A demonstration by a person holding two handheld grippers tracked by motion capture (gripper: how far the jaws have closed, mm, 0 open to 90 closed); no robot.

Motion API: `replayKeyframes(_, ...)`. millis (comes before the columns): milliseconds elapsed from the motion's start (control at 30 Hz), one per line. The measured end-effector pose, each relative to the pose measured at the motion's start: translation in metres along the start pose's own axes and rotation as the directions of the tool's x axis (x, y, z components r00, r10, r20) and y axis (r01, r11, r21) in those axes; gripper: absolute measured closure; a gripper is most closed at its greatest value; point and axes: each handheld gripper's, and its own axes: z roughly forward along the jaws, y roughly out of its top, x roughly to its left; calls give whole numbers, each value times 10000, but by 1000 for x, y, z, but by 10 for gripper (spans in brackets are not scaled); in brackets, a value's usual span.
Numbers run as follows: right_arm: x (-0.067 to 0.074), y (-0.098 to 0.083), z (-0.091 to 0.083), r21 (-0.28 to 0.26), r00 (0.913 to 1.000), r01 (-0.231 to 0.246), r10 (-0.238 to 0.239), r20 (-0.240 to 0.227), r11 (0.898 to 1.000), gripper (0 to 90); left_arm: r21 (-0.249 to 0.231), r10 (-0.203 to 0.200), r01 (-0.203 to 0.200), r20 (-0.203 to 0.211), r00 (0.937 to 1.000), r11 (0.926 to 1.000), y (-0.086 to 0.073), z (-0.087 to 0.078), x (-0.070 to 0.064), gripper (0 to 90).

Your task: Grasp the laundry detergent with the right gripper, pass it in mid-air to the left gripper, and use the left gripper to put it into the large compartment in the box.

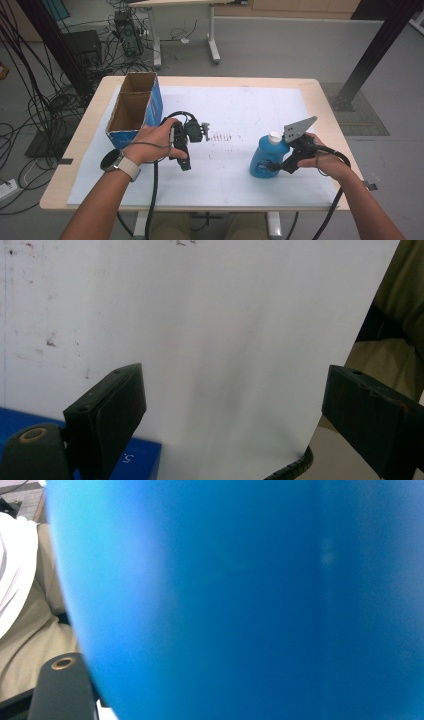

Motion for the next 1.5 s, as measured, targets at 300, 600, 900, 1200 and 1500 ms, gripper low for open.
replayKeyframes(300,-1,-1,2,-149,10000,-15,14,-53,9999,217,-11,-71,71,-4,10000,10000,-1,0,0,108)
replayKeyframes(600,-1,-3,2,-290,9999,-66,63,-110,9996,242,-31,-85,85,-12,10000,10000,-1,1,0,108)
replayKeyframes(900,-1,-5,3,-327,9999,-80,76,-105,9994,250,-10,-73,73,-1,10000,10000,0,1,0,108)
replayKeyframes(1200,-2,-8,6,-492,9999,-127,122,-120,9987,262,-1,-83,83,33,10000,10000,0,3,0,109)
replayKeyframes(1500,-2,-9,6,-652,9998,-124,115,-134,9978,273,32,-74,74,41,10000,10000,1,3,0,109)
